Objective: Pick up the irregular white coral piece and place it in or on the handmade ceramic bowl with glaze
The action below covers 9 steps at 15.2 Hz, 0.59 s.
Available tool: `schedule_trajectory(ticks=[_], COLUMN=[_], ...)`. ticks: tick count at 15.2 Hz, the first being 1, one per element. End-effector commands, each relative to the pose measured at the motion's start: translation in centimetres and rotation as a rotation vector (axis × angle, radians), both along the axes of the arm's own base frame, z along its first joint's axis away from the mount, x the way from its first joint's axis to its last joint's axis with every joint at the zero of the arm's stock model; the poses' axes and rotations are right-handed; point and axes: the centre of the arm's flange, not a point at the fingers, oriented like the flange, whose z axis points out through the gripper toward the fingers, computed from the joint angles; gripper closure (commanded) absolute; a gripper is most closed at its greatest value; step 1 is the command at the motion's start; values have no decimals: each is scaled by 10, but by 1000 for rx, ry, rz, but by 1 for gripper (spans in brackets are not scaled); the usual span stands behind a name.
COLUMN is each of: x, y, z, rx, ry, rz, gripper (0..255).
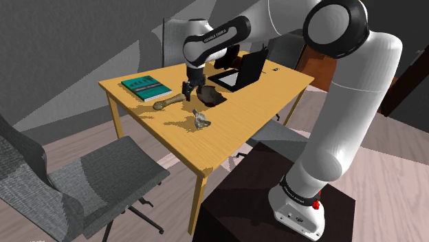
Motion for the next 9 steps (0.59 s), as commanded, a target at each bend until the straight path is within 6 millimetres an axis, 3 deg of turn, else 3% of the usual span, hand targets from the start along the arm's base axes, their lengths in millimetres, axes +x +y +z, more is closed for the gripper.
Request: schedule_trajectory(ticks=[1,9], x=[-15,-15], y=[15,10], z=[4,-36], rx=[-68,-68], ry=[-12,-12], rz=[-50,-50], gripper=[0,0])
